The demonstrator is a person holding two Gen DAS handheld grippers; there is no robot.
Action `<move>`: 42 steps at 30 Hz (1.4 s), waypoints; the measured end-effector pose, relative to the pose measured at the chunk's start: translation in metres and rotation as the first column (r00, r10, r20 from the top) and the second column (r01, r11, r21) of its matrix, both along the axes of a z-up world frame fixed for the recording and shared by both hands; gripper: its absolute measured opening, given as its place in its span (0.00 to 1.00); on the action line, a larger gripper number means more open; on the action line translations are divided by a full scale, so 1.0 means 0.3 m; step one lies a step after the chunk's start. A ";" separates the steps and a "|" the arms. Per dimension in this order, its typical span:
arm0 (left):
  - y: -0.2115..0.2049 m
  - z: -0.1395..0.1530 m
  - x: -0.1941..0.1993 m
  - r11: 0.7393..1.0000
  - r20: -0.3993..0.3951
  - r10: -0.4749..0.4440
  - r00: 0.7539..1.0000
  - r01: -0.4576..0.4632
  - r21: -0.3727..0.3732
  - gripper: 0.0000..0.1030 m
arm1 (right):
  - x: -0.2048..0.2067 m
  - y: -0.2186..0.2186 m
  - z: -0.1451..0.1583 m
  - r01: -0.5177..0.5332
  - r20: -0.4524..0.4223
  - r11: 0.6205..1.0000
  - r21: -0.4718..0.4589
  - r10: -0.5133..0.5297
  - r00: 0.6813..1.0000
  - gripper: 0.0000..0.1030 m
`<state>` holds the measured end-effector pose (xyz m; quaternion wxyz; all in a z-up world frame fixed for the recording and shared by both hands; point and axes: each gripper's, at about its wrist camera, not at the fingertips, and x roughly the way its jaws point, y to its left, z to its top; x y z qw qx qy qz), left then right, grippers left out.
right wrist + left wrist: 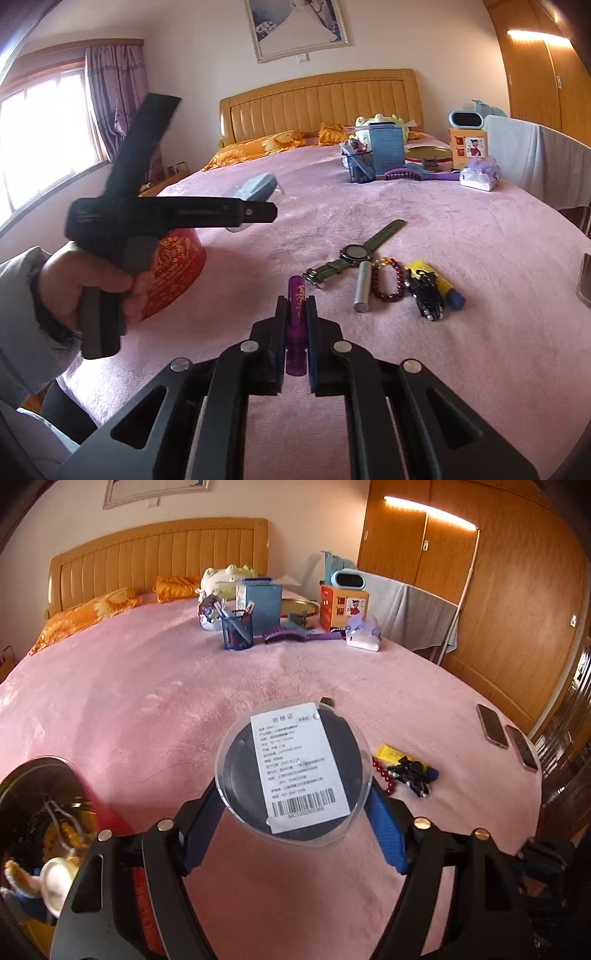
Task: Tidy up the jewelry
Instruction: 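Lower the clear container into the tin with the left tool while the right tool drops the purple tube in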
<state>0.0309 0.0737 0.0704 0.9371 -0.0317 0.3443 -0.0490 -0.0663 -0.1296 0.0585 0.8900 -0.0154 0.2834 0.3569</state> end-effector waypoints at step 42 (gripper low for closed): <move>0.835 -0.031 -0.583 0.944 -0.072 0.309 0.948 -0.315 -0.099 0.79 | -0.092 0.754 0.233 -0.299 -0.033 0.951 -0.082 0.297 0.954 0.10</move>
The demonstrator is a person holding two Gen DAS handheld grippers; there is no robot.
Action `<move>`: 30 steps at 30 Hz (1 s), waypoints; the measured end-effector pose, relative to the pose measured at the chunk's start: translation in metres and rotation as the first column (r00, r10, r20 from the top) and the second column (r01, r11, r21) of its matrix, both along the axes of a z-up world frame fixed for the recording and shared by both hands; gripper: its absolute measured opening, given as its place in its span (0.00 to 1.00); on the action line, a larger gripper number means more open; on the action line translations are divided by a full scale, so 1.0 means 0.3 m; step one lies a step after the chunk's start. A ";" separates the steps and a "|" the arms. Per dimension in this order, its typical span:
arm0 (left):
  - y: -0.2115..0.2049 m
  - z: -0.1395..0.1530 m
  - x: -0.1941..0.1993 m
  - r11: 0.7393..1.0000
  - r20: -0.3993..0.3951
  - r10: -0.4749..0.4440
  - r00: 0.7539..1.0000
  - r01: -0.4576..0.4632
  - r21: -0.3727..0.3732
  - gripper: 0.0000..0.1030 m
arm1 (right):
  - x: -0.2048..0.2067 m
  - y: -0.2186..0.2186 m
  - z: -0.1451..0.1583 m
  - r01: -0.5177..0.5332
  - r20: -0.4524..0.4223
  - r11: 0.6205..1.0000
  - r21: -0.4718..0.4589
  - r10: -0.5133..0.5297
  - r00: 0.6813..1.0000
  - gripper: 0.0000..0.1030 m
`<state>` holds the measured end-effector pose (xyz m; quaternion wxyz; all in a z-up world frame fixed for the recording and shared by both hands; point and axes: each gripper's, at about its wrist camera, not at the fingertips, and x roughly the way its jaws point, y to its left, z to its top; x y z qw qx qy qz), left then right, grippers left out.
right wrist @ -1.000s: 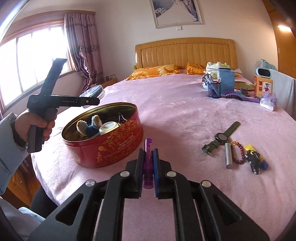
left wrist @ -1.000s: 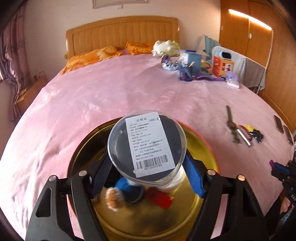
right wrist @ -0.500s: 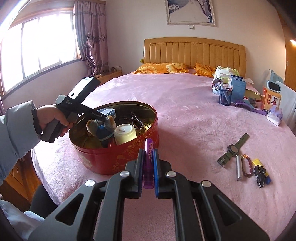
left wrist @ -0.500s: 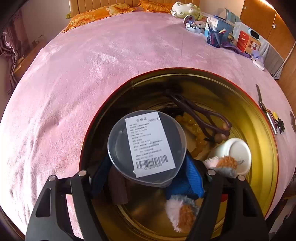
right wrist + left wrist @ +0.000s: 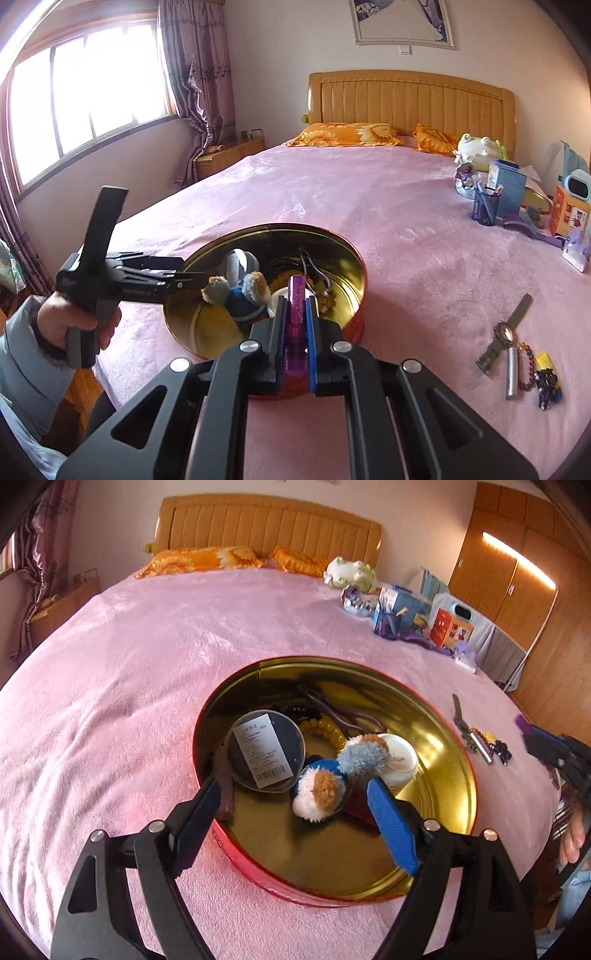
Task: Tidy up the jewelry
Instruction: 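Lower the clear container into the tin with the left tool while the right tool drops the purple tube in, then move the left tool to the green-strap watch and grasp it by the strap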
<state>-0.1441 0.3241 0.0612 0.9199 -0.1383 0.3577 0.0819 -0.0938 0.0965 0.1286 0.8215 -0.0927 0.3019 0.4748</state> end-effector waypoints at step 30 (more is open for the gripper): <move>-0.068 0.051 -0.271 0.995 0.203 0.097 0.974 -0.089 -0.048 0.89 | 0.281 0.476 -0.170 -0.002 -0.059 0.943 -0.332 -0.018 0.998 0.77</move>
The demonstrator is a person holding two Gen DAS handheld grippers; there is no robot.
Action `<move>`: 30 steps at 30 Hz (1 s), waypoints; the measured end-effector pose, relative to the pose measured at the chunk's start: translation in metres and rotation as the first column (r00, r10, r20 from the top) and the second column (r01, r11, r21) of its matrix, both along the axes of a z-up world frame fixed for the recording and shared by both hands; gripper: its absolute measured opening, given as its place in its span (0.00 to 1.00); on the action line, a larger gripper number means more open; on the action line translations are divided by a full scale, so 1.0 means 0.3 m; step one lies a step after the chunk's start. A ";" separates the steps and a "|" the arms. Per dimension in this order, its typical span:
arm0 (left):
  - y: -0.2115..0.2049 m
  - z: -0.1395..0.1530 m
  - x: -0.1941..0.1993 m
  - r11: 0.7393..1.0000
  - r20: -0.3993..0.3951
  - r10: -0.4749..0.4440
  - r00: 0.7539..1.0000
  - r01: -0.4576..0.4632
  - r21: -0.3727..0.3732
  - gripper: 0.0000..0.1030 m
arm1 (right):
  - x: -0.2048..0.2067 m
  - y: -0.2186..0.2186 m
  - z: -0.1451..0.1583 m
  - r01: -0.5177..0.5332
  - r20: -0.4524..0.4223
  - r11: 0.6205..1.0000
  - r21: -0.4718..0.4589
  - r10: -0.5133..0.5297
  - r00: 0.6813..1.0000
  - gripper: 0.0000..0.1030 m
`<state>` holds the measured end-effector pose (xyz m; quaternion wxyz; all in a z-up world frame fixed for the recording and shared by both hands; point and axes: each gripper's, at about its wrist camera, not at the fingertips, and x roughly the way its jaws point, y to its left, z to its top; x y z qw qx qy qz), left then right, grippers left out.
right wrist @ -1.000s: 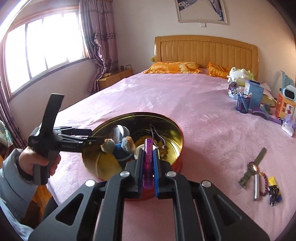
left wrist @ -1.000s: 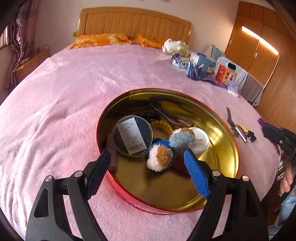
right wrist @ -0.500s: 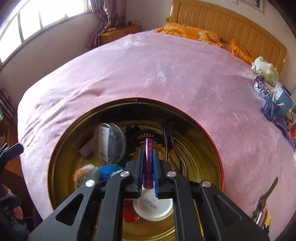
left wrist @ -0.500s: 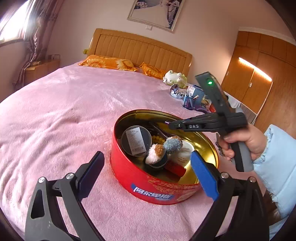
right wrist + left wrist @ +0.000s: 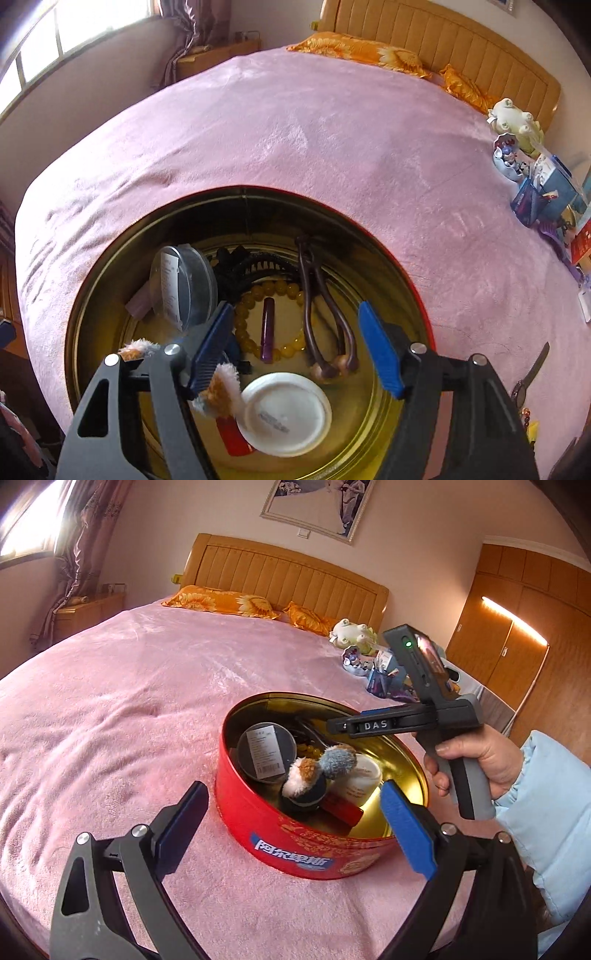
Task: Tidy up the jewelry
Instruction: 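Move the left tool to the green-strap watch and grasp it by the strap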
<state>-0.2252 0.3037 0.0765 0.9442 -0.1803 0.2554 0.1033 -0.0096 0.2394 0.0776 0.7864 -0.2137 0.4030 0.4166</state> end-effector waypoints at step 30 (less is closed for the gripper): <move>-0.871 -0.114 0.755 0.866 -0.225 -0.458 0.860 0.489 0.106 0.89 | 0.100 -1.435 -0.205 0.536 0.080 0.791 0.296 -0.580 0.811 0.93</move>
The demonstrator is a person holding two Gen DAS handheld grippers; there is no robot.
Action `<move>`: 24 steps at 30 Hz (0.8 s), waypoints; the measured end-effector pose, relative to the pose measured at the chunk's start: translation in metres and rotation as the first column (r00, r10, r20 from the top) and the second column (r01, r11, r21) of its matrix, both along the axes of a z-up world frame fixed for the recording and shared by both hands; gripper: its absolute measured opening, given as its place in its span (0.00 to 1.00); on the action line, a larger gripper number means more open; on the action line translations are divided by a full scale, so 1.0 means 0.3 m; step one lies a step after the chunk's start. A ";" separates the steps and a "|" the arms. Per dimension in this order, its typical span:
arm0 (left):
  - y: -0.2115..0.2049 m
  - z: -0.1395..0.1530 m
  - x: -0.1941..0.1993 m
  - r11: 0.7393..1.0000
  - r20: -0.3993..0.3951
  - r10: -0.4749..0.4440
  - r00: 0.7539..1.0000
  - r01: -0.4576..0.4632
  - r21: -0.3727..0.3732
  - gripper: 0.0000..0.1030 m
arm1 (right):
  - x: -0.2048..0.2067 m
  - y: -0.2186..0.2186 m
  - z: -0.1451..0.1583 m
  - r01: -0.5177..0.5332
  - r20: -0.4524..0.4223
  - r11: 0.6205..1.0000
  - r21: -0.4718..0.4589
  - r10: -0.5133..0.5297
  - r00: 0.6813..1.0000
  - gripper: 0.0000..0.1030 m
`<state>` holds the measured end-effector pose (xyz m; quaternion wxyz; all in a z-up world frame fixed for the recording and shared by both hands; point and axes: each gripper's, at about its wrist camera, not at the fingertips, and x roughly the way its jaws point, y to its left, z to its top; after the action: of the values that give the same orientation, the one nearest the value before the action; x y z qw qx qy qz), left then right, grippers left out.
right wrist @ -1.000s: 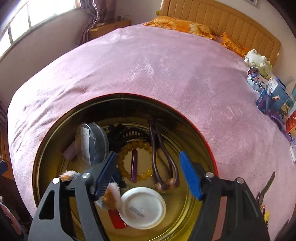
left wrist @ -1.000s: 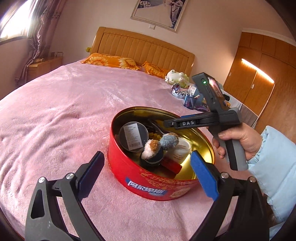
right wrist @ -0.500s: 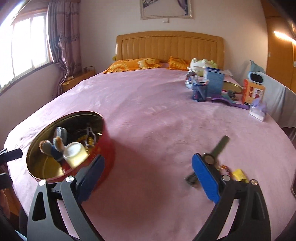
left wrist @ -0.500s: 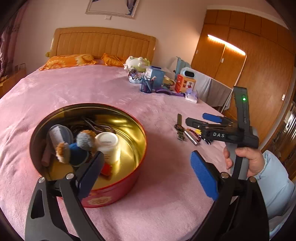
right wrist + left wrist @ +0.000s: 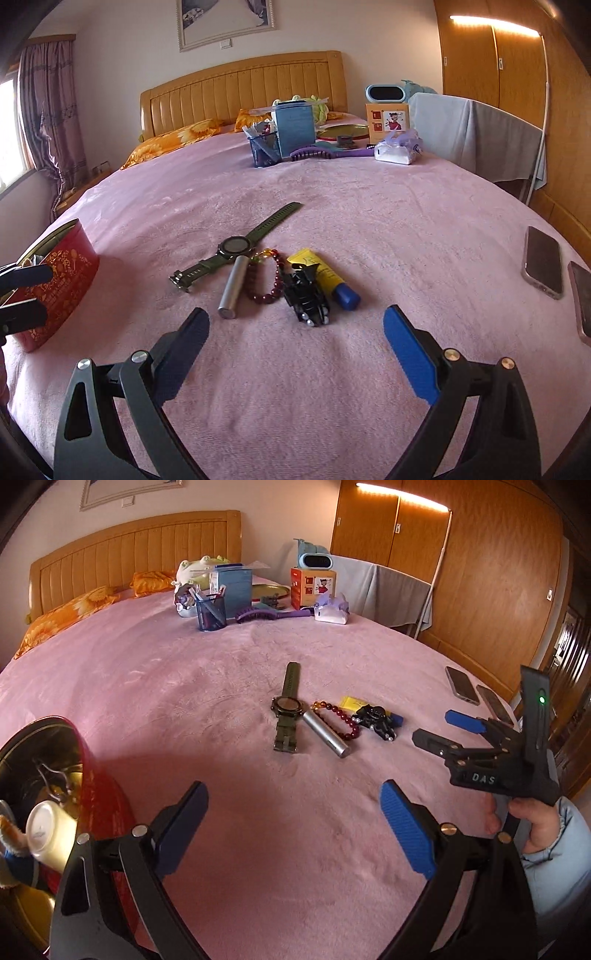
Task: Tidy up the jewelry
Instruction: 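Move the left tool to the green-strap watch and grasp it by the strap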
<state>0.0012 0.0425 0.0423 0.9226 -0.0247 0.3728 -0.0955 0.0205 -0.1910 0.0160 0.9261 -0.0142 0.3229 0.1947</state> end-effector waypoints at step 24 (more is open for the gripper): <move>-0.098 -0.312 0.574 0.974 -0.330 -0.006 0.944 0.080 0.211 0.85 | 0.180 -0.009 -0.077 0.014 -0.072 1.000 0.009 -0.014 0.997 0.93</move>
<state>0.1734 0.0132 -0.0512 0.8427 0.0707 0.5294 -0.0682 0.0746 -0.1937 -0.0071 0.9153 -0.0007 0.3551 0.1901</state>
